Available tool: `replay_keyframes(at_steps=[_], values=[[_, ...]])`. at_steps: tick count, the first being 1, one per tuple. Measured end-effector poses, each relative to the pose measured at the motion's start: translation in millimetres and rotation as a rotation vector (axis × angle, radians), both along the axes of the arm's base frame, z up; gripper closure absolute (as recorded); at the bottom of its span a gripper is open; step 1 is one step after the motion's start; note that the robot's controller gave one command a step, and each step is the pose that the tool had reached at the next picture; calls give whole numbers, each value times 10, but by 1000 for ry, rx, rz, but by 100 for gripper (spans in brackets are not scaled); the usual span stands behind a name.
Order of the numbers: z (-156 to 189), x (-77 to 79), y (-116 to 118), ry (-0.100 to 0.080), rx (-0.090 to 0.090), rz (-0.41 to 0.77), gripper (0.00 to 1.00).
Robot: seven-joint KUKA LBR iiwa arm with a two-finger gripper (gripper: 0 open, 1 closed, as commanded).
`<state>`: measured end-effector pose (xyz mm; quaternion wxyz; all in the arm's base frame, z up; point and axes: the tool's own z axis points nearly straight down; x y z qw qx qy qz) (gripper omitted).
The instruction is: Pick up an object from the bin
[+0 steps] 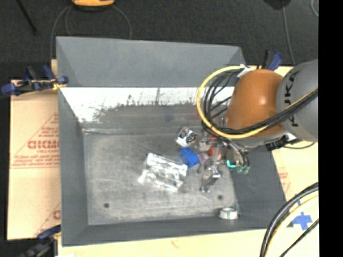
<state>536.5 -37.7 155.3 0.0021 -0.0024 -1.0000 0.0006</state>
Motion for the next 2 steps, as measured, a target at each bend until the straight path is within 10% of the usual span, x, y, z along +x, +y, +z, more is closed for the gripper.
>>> replay_keyframes(at_steps=[1, 2], values=[[-630, 217, 136, -11, 0, -152, 0], [-680, 225, 800, -10, 2, 150, 0]])
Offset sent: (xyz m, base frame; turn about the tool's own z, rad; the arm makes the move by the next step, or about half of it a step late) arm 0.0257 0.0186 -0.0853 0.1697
